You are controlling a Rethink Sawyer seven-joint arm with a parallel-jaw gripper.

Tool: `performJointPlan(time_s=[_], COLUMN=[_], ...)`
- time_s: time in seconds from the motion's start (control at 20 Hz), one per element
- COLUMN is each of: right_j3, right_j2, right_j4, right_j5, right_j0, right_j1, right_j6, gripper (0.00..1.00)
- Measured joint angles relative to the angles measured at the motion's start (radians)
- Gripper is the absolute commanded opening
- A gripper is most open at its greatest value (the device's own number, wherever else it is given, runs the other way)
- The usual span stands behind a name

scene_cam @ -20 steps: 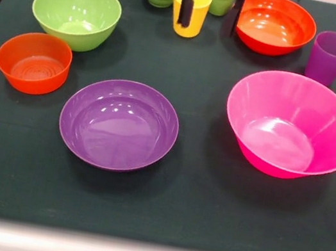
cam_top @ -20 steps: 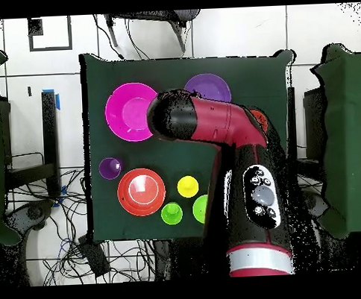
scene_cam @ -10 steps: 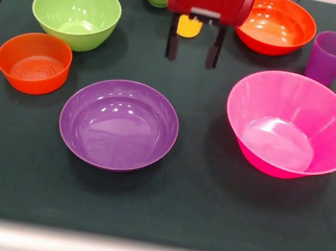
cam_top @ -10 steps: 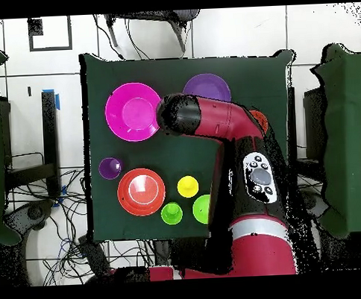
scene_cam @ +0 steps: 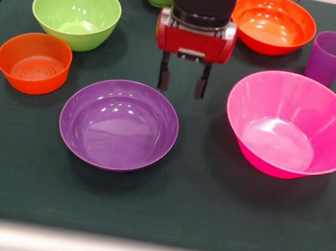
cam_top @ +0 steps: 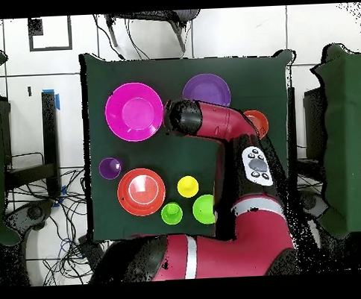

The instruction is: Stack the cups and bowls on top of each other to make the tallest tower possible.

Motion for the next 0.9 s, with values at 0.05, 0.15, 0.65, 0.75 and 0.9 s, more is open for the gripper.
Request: performJointPlan(time_s=[0.05, 0.15, 0.65, 0.75, 0.9], right_j3=[0.0, 0.0, -0.001, -0.001, -0.003], right_j2=[0.003, 0.012, 0.033, 0.033, 0.033], right_j4=[0.0, -0.001, -0.014, -0.014, -0.014], right_j5=[-0.008, -0.033, -0.083, -0.083, -0.083], right_j0=[-0.002, -0.008, -0.028, -0.028, -0.028], right_j1=[0.005, 0.018, 0.049, 0.038, 0.016], right_j6=[0.0, 0.0, 0.0, 0.0, 0.0], gripper=[1.0, 1.0, 1.0, 1.0, 1.0])
